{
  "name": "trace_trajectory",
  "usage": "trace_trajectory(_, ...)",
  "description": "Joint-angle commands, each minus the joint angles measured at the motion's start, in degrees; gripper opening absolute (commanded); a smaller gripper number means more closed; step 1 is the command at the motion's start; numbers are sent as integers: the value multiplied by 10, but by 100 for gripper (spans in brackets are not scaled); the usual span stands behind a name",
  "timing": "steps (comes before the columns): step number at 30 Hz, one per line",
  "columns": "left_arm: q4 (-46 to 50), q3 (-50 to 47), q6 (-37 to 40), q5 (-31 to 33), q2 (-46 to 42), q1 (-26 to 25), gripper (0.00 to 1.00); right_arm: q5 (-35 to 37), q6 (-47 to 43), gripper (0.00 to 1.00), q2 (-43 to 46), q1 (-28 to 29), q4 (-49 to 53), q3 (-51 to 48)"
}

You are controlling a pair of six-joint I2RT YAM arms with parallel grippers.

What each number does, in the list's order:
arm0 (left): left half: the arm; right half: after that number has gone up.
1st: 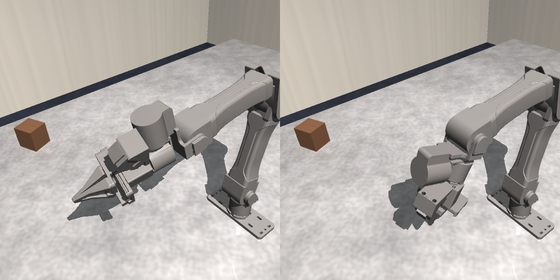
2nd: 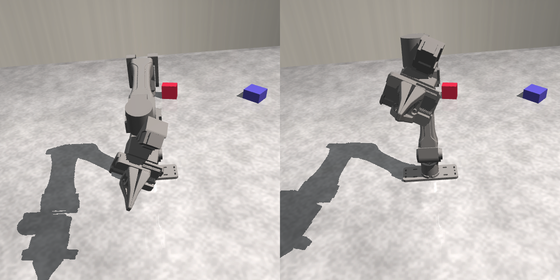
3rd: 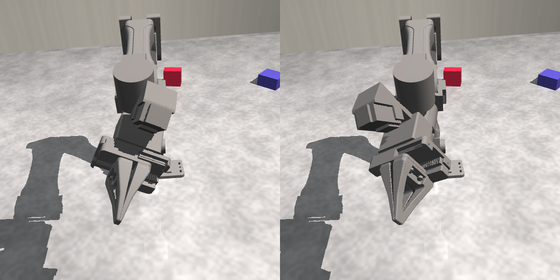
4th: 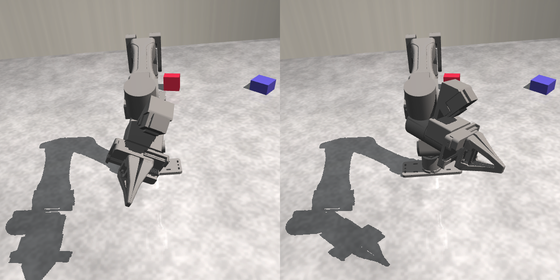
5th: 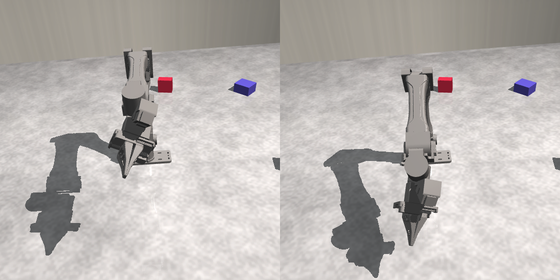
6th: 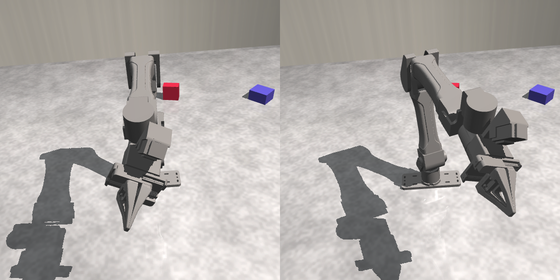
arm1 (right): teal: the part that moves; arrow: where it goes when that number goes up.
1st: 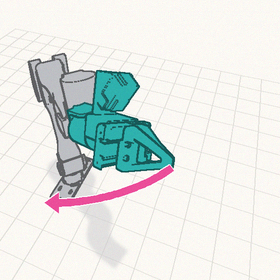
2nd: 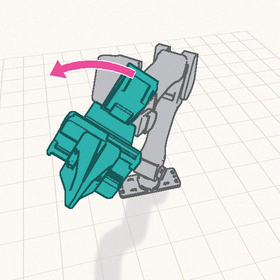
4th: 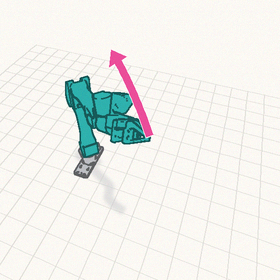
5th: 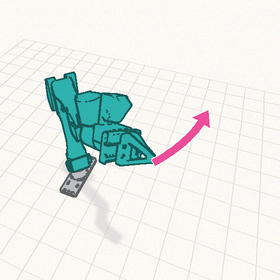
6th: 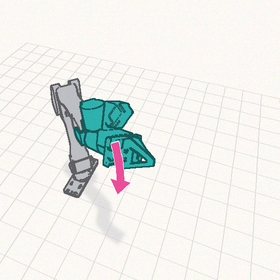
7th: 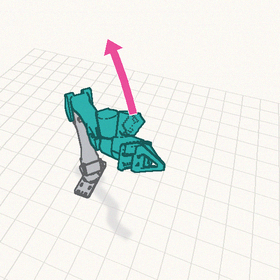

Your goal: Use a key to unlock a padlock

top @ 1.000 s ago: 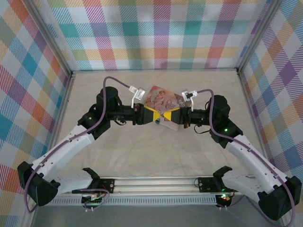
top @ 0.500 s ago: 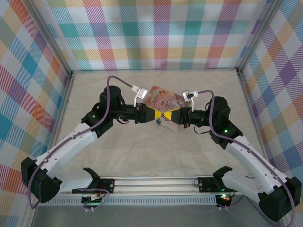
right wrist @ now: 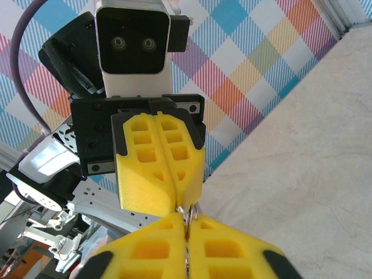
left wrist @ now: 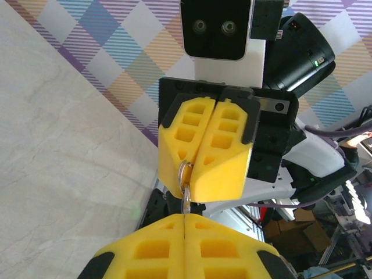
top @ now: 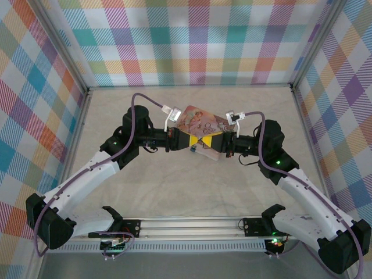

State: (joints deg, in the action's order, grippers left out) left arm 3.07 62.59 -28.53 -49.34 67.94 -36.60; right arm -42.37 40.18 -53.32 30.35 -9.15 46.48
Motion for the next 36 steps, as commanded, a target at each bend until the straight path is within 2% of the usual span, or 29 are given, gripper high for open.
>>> trace_trajectory(1,49,17,44,26,-3,-1,0,21,-30,36,12,0,42,1)
trace_trajectory(3,105,34,79,41,6,-1,0,60,-53,52,21,-3,89,3)
trace_trajectory(8,229,75,158,66,33,-1,0,117,-92,57,23,-6,153,12)
trace_trajectory(10,271,94,188,66,47,-1,0,165,-106,62,19,-6,175,16)
trace_trajectory(14,335,125,234,42,72,0,0,185,-136,66,20,-6,163,5)
trace_trajectory(17,358,139,260,13,81,1,0,154,-120,64,14,-6,139,3)
trace_trajectory(20,376,151,283,-3,86,2,0,79,-86,61,-4,-6,78,-6)
trace_trajectory(24,380,160,288,-24,88,7,0,0,-45,50,-31,-7,-1,-19)
trace_trajectory(30,358,151,277,-34,76,8,0,-35,-41,52,-41,-4,-8,-23)
trace_trajectory(34,351,146,272,-34,73,9,0,-58,-45,42,-43,1,-4,-19)
trace_trajectory(36,347,144,269,-36,72,10,0,-67,-50,41,-46,3,4,-17)
